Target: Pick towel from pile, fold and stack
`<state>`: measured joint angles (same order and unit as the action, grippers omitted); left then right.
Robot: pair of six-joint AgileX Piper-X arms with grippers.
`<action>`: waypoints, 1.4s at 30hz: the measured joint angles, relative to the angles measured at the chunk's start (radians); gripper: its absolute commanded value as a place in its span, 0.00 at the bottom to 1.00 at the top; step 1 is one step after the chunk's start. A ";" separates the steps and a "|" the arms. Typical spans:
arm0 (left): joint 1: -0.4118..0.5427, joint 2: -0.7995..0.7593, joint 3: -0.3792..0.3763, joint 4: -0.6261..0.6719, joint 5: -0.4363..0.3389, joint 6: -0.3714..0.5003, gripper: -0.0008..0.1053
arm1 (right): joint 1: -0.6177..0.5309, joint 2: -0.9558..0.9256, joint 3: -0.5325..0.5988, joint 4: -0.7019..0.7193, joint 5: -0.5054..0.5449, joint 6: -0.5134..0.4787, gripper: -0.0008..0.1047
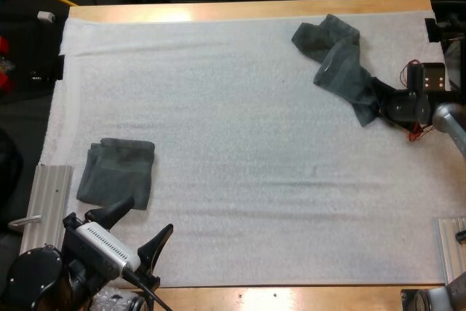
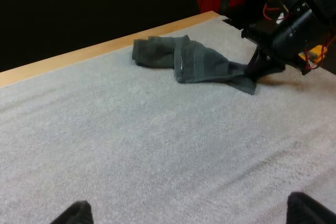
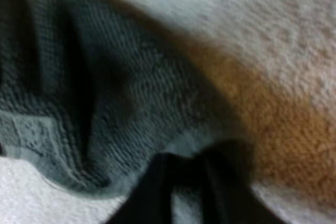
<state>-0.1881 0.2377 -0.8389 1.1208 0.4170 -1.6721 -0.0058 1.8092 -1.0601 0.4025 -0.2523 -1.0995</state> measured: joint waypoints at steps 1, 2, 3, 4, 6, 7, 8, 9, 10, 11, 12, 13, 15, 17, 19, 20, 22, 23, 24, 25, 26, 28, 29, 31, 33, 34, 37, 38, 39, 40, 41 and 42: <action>0.000 0.000 0.000 0.000 0.000 -0.001 0.67 | 0.000 0.000 0.000 -0.003 -0.008 0.002 0.01; 0.000 0.000 0.000 0.000 0.000 -0.002 0.67 | 0.000 0.000 0.000 -0.005 -0.016 0.002 0.01; 0.000 0.000 0.000 0.000 0.000 -0.001 0.67 | 0.000 0.000 0.000 -0.008 -0.024 0.002 0.01; 0.000 0.000 0.000 0.000 0.000 -0.001 0.67 | 0.001 -0.003 0.000 -0.010 -0.027 0.000 0.01; 0.000 0.000 0.000 0.000 0.000 -0.001 0.67 | 0.008 -0.019 0.000 -0.010 -0.022 -0.028 0.01; 0.000 0.000 0.000 0.000 0.000 -0.001 0.67 | 0.016 -0.033 0.000 -0.010 -0.010 -0.044 0.01; 0.000 0.000 0.000 0.000 0.000 -0.001 0.67 | 0.022 -0.050 0.000 -0.010 0.011 -0.062 0.01; 0.000 0.000 0.000 0.000 0.000 -0.001 0.67 | 0.032 -0.070 0.000 -0.010 0.032 -0.088 0.01; 0.000 0.000 0.000 0.000 0.000 -0.003 0.67 | 0.042 -0.088 0.000 -0.010 0.056 -0.110 0.01; 0.000 0.000 0.000 0.000 0.000 -0.002 0.67 | 0.051 -0.105 0.000 -0.010 0.085 -0.129 0.01; 0.000 0.000 0.000 0.000 0.000 -0.002 0.67 | 0.059 -0.123 0.000 -0.012 0.118 -0.141 0.01; 0.000 0.000 0.000 0.000 0.000 -0.002 0.67 | 0.067 -0.137 0.000 -0.017 0.147 -0.148 0.01; 0.000 0.000 0.000 0.000 0.000 -0.002 0.67 | 0.078 -0.153 0.000 -0.026 0.174 -0.157 0.01; 0.000 0.000 0.000 0.000 0.000 -0.002 0.67 | 0.079 -0.157 -0.002 -0.033 0.176 -0.160 0.01; 0.000 0.000 0.000 0.000 0.000 -0.002 0.67 | 0.081 -0.156 -0.002 -0.032 0.176 -0.160 0.01; 0.000 0.000 0.000 0.000 0.000 -0.002 0.67 | 0.080 -0.156 -0.002 -0.029 0.176 -0.160 0.01; 0.000 0.000 0.000 0.000 0.000 -0.002 0.67 | 0.080 -0.156 -0.002 -0.026 0.179 -0.157 0.01; 0.000 0.000 0.000 0.000 0.000 -0.002 0.67 | 0.080 -0.156 -0.002 -0.026 0.184 -0.155 0.02; 0.000 0.000 0.000 0.000 0.000 -0.002 0.67 | 0.080 -0.156 -0.002 -0.026 0.185 -0.143 0.10; 0.000 0.000 0.000 0.000 0.000 -0.002 0.67 | 0.080 -0.156 -0.002 -0.026 0.186 -0.137 0.15; 0.000 0.000 0.000 0.000 0.000 -0.002 0.67 | 0.080 -0.156 -0.002 -0.026 0.186 -0.133 0.26; 0.000 0.000 0.000 0.000 0.000 -0.002 0.67 | 0.080 -0.153 -0.002 -0.026 0.186 -0.132 0.51; 0.000 0.000 0.000 0.000 0.000 -0.002 0.67 | 0.080 -0.152 -0.002 -0.027 0.186 -0.126 0.63; 0.000 0.000 0.000 0.000 0.000 -0.002 0.67 | 0.080 -0.144 -0.002 -0.038 0.187 -0.113 0.71; 0.000 0.000 0.000 0.000 0.000 -0.002 0.67 | 0.080 -0.133 -0.002 -0.047 0.194 -0.097 0.65; 0.000 0.000 0.000 0.000 0.000 -0.002 0.67 | 0.080 -0.124 -0.002 -0.047 0.195 -0.095 0.62; 0.000 0.000 0.000 0.000 0.000 -0.002 0.67 | 0.080 -0.092 -0.002 -0.047 0.195 -0.092 0.55; 0.000 0.000 0.000 0.000 0.000 -0.002 0.67 | 0.080 -0.079 -0.002 -0.047 0.195 -0.090 0.55; 0.000 0.000 0.000 0.000 0.000 -0.002 0.67 | 0.080 -0.066 -0.002 -0.047 0.195 -0.091 0.55; 0.000 0.000 0.000 0.000 0.000 -0.002 0.67 | 0.080 -0.054 -0.002 -0.047 0.195 -0.091 0.55; 0.000 0.000 0.000 0.000 0.000 -0.002 0.67 | 0.080 -0.044 -0.002 -0.049 0.195 -0.091 0.55; 0.000 0.000 0.000 0.000 0.000 -0.002 0.67 | 0.080 -0.034 -0.002 -0.048 0.195 -0.091 0.55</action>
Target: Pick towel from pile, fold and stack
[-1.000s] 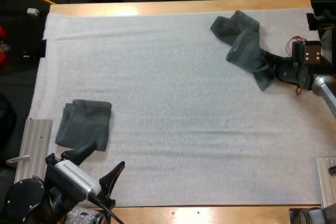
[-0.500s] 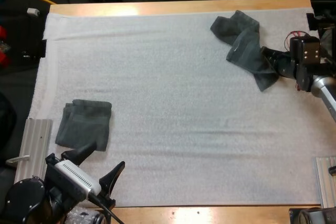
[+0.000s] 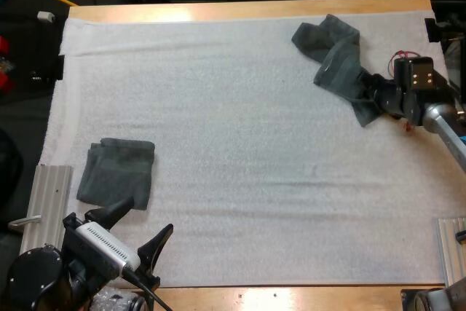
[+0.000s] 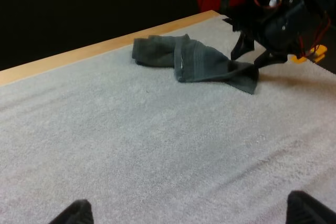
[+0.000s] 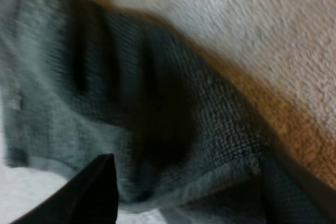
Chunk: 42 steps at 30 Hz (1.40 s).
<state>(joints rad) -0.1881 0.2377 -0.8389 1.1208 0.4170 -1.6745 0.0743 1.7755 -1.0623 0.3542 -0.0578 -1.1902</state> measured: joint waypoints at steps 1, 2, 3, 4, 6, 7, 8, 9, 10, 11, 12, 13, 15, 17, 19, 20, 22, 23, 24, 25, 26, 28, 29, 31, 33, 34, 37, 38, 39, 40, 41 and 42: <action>0.000 0.000 0.000 0.000 0.000 0.000 0.67 | 0.000 0.012 0.000 -0.002 0.000 0.000 0.55; 0.000 0.000 0.000 0.000 0.000 0.000 0.67 | 0.000 0.024 0.000 -0.006 0.000 0.000 0.55; 0.000 0.000 0.000 0.000 0.000 0.000 0.67 | 0.000 0.032 0.000 -0.007 0.000 0.000 0.55; 0.000 0.000 0.000 0.000 0.000 0.000 0.67 | 0.000 0.042 0.000 -0.011 0.000 0.000 0.55; 0.000 0.000 0.000 0.000 0.000 0.000 0.67 | 0.000 0.061 0.000 -0.022 0.000 0.000 0.54; 0.000 0.000 0.000 0.000 0.000 0.000 0.67 | 0.000 0.064 -0.001 -0.028 0.000 0.000 0.53; 0.000 0.000 0.000 0.000 0.000 0.000 0.67 | 0.000 0.065 -0.002 -0.033 0.000 0.000 0.50; 0.000 0.000 0.000 0.000 0.000 0.000 0.67 | 0.000 0.068 -0.003 -0.037 0.002 0.002 0.43; 0.000 0.000 0.000 0.000 0.000 0.000 0.67 | 0.000 0.071 -0.003 -0.038 0.003 0.003 0.39; 0.000 0.000 0.000 0.000 0.000 0.000 0.67 | 0.000 0.075 -0.006 -0.038 0.003 0.002 0.30; 0.000 0.000 0.000 0.000 0.000 -0.002 0.67 | 0.000 0.080 -0.010 -0.038 0.005 0.002 0.22; 0.000 0.000 0.000 0.000 0.000 -0.001 0.67 | 0.000 0.085 -0.013 -0.038 0.009 0.002 0.17; 0.000 0.000 0.000 0.000 0.000 -0.001 0.67 | 0.000 0.097 -0.018 -0.041 0.015 0.002 0.02; 0.000 0.000 0.000 0.000 0.000 -0.001 0.67 | 0.000 0.104 -0.020 -0.045 0.017 0.002 0.01; 0.000 0.000 0.000 0.000 0.000 -0.001 0.67 | 0.000 0.105 -0.020 -0.049 0.013 0.002 0.01; 0.000 0.000 0.000 0.000 0.000 -0.001 0.67 | 0.000 0.105 -0.020 -0.049 0.010 0.002 0.01; 0.000 0.000 0.000 0.000 0.000 -0.001 0.67 | 0.000 0.104 -0.020 -0.050 -0.001 0.002 0.01; 0.000 0.000 0.000 0.000 0.000 -0.001 0.67 | 0.000 0.101 -0.020 -0.050 -0.006 -0.001 0.01; 0.000 0.000 0.000 0.000 0.000 -0.001 0.67 | 0.000 0.097 -0.020 -0.050 -0.008 -0.008 0.01; 0.000 0.000 0.000 0.000 0.000 -0.001 0.67 | 0.004 0.090 -0.020 -0.047 -0.012 -0.024 0.01; 0.000 0.000 0.000 0.000 0.000 -0.001 0.67 | 0.011 0.080 -0.019 -0.043 -0.018 -0.042 0.01; 0.000 0.000 0.000 0.000 0.000 -0.001 0.67 | 0.030 0.041 -0.015 -0.038 -0.020 -0.082 0.01; 0.000 0.000 0.000 0.000 0.000 -0.001 0.67 | 0.039 0.019 -0.013 -0.037 -0.020 -0.107 0.01; 0.000 0.000 0.000 0.000 0.000 -0.001 0.67 | 0.057 -0.042 -0.014 -0.037 -0.020 -0.158 0.01; 0.000 0.000 0.000 0.000 0.000 -0.001 0.67 | 0.077 -0.106 -0.014 -0.037 -0.020 -0.213 0.01; 0.000 0.000 0.000 0.000 0.000 -0.001 0.67 | 0.088 -0.134 -0.014 -0.037 -0.014 -0.232 0.01; 0.000 0.000 0.000 0.000 0.000 -0.001 0.67 | 0.118 -0.250 -0.014 -0.035 -0.004 -0.265 0.01; 0.000 0.000 0.000 0.000 0.000 -0.001 0.67 | 0.128 -0.279 -0.014 -0.031 -0.004 -0.270 0.01; 0.000 0.000 0.000 0.000 0.000 -0.001 0.67 | 0.136 -0.316 -0.014 -0.028 -0.004 -0.273 0.01; 0.000 0.000 0.000 0.000 0.000 -0.001 0.67 | 0.146 -0.351 -0.014 -0.028 -0.004 -0.276 0.01; 0.000 0.000 0.000 0.000 0.000 -0.001 0.67 | 0.157 -0.385 -0.014 -0.025 -0.004 -0.278 0.01; 0.000 0.000 0.000 0.000 0.000 -0.001 0.67 | 0.167 -0.414 -0.014 -0.021 -0.004 -0.279 0.01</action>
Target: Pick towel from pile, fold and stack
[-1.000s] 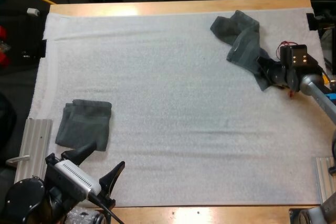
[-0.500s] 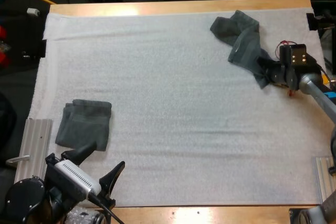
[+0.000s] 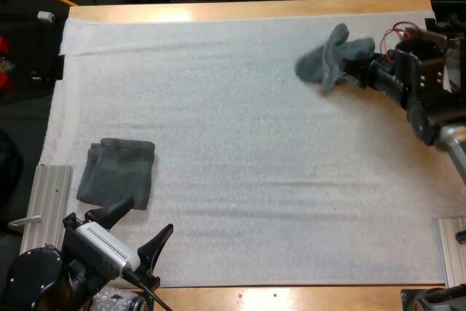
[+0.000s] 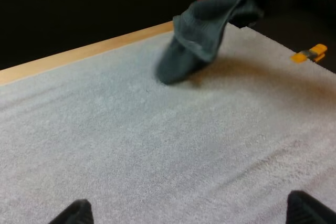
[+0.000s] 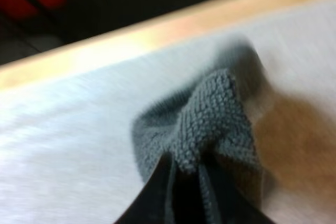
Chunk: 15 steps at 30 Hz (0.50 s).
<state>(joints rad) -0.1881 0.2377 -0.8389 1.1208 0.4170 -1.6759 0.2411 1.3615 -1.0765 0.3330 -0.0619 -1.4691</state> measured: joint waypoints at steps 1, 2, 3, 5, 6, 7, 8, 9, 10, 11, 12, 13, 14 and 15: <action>0.000 0.000 0.000 0.000 0.000 0.000 0.67 | 0.018 -0.062 0.000 0.013 0.000 0.000 0.01; 0.000 0.000 0.000 0.000 0.000 0.000 0.67 | 0.031 -0.101 0.000 0.020 0.000 0.000 0.01; 0.000 0.000 0.000 0.000 0.000 0.000 0.67 | 0.044 -0.128 0.000 0.035 0.000 0.000 0.01; 0.000 0.000 0.000 0.000 0.000 0.000 0.67 | 0.070 -0.192 0.000 0.069 -0.007 0.000 0.01; 0.000 0.000 0.000 0.000 0.000 0.000 0.67 | 0.084 -0.220 0.000 0.086 -0.018 0.000 0.01; 0.000 0.000 0.000 0.000 0.000 0.000 0.67 | 0.098 -0.246 0.000 0.103 -0.034 0.000 0.01; 0.000 0.000 0.000 0.000 0.000 0.000 0.67 | 0.119 -0.273 0.000 0.124 -0.051 0.000 0.01; 0.000 0.000 0.000 0.000 0.000 0.000 0.67 | 0.135 -0.297 0.000 0.150 -0.060 0.000 0.01; 0.000 0.000 0.000 0.000 0.000 0.000 0.67 | 0.154 -0.324 0.000 0.177 -0.065 0.000 0.01; 0.000 0.000 0.000 0.000 0.000 0.000 0.67 | 0.175 -0.345 0.000 0.202 -0.069 0.000 0.01; 0.000 0.000 0.000 0.000 0.000 0.000 0.67 | 0.194 -0.366 0.000 0.231 -0.073 0.000 0.01; 0.000 0.000 0.000 0.000 0.000 0.000 0.67 | 0.211 -0.386 0.000 0.260 -0.076 0.000 0.01; 0.000 0.000 0.000 0.000 0.000 0.000 0.67 | 0.228 -0.406 0.000 0.287 -0.075 0.000 0.01; 0.000 0.000 0.000 0.000 0.000 0.000 0.67 | 0.249 -0.426 0.000 0.310 -0.079 0.000 0.01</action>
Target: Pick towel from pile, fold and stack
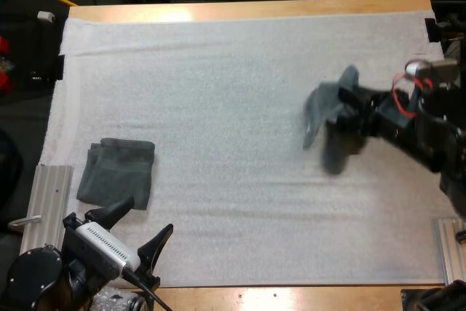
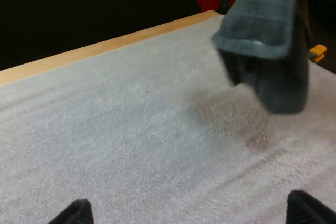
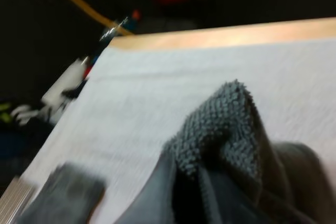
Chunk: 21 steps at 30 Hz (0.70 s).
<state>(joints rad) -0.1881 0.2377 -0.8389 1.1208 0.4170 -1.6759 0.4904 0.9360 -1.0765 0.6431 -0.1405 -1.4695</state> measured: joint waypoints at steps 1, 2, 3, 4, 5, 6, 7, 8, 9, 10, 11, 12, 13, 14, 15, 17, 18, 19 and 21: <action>0.000 0.000 0.000 0.000 0.000 0.000 0.67 | 0.020 -0.018 0.000 0.019 -0.010 0.000 0.01; 0.000 0.000 0.000 0.000 0.000 0.000 0.67 | 0.042 -0.032 0.000 0.039 -0.021 0.003 0.01; 0.000 0.000 0.000 0.000 0.000 0.000 0.67 | 0.062 -0.050 0.000 0.052 -0.038 0.016 0.01; 0.000 0.000 0.000 0.000 0.000 0.000 0.67 | 0.082 -0.063 0.000 0.059 -0.055 0.034 0.01; 0.000 0.000 0.000 0.000 0.000 0.000 0.67 | 0.107 -0.077 0.000 0.064 -0.074 0.057 0.01; 0.000 0.000 0.000 0.000 0.000 0.000 0.67 | 0.127 -0.089 0.000 0.072 -0.091 0.080 0.01; 0.000 0.000 0.000 0.000 0.000 0.000 0.67 | 0.146 -0.099 0.000 0.083 -0.104 0.099 0.01; 0.000 0.000 0.000 0.000 0.000 0.000 0.67 | 0.163 -0.106 0.000 0.097 -0.109 0.111 0.01; 0.000 0.000 0.000 0.000 0.000 0.000 0.67 | 0.186 -0.110 0.000 0.111 -0.112 0.117 0.01; 0.000 0.000 0.000 0.000 0.000 0.000 0.67 | 0.201 -0.111 0.000 0.131 -0.113 0.119 0.01; 0.000 0.000 0.000 0.000 0.000 0.000 0.67 | 0.217 -0.109 0.003 0.150 -0.110 0.122 0.01; 0.000 0.000 0.000 0.000 0.000 0.000 0.67 | 0.229 -0.102 0.009 0.166 -0.104 0.124 0.01; 0.000 0.000 0.000 0.000 0.000 0.000 0.67 | 0.239 -0.091 0.017 0.176 -0.100 0.124 0.01; 0.000 0.000 0.000 0.000 0.000 0.000 0.67 | 0.247 -0.078 0.028 0.187 -0.094 0.124 0.01; 0.000 0.000 0.000 0.000 0.000 0.000 0.67 | 0.248 -0.061 0.043 0.191 -0.080 0.124 0.01; 0.000 0.000 0.000 0.000 0.000 0.000 0.67 | 0.249 -0.003 0.070 0.188 -0.028 0.124 0.01; 0.000 0.000 0.000 0.000 0.000 0.000 0.67 | 0.248 0.026 0.084 0.180 0.010 0.124 0.01; 0.000 0.000 0.000 0.000 0.000 0.000 0.67 | 0.244 0.062 0.095 0.168 0.048 0.124 0.01; 0.000 0.000 0.000 0.000 0.000 0.000 0.67 | 0.230 0.133 0.105 0.127 0.083 0.122 0.01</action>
<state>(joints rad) -0.1881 0.2377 -0.8389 1.1208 0.4170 -1.6759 0.7200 1.0692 -0.9720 0.7703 -0.0574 -1.3476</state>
